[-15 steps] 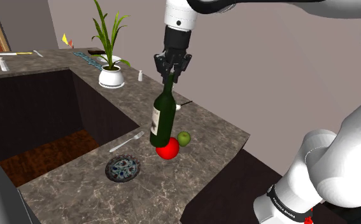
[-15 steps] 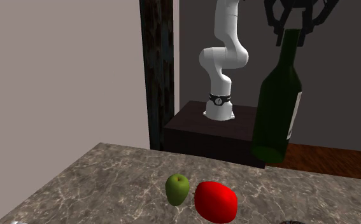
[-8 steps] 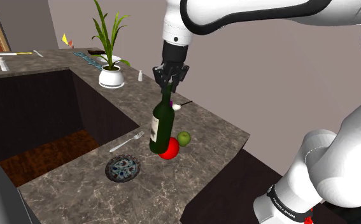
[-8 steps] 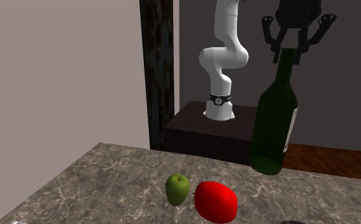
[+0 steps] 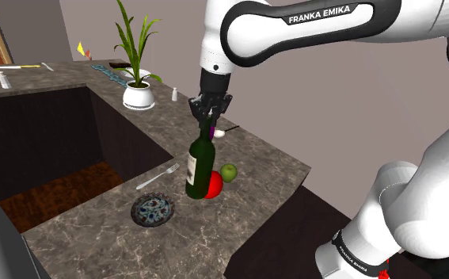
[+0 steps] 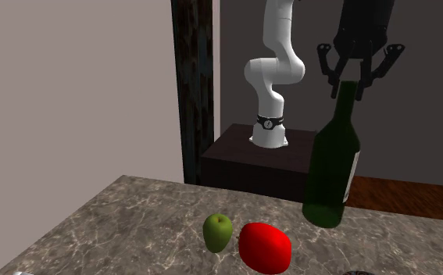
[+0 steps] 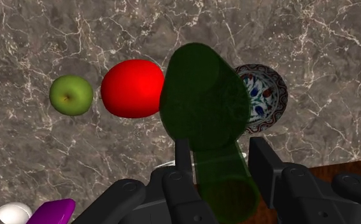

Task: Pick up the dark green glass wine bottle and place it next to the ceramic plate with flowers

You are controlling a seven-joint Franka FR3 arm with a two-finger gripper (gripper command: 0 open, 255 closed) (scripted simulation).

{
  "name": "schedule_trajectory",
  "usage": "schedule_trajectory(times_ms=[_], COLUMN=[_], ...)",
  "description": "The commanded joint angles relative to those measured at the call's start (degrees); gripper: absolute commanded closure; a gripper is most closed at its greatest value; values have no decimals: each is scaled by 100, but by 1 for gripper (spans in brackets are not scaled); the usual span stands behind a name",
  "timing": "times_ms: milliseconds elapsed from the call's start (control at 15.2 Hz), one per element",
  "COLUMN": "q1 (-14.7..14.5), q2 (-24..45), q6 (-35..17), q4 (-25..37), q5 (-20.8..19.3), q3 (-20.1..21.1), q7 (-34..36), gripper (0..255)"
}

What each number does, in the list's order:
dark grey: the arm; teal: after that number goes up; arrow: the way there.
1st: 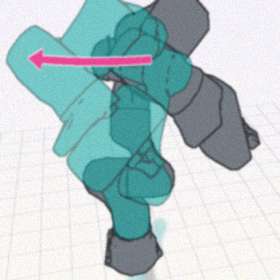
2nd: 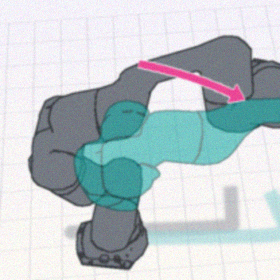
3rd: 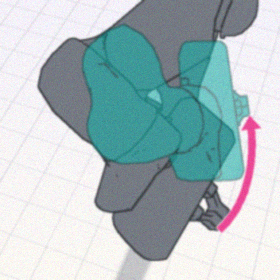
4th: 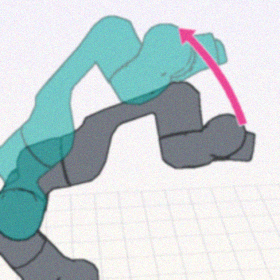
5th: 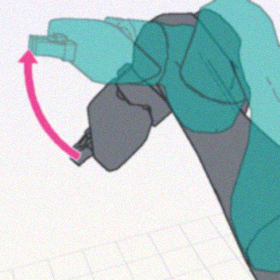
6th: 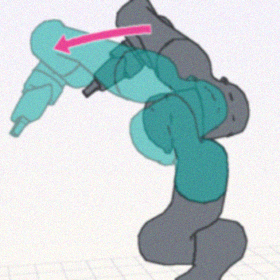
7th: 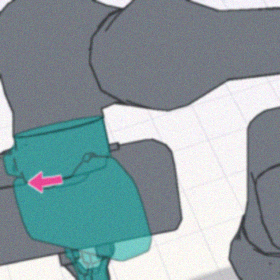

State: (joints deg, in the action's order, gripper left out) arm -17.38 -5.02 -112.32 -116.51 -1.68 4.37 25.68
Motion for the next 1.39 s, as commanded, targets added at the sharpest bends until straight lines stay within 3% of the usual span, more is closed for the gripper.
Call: schedule_trajectory(times_ms=[0,1320], q1=[-7,-6], q2=[26,622], q6=[-170,-1681], q4=[-139,-1058], q5=[-4,-95], q3=[9,13], q7=[23,122], gripper=[255,255])
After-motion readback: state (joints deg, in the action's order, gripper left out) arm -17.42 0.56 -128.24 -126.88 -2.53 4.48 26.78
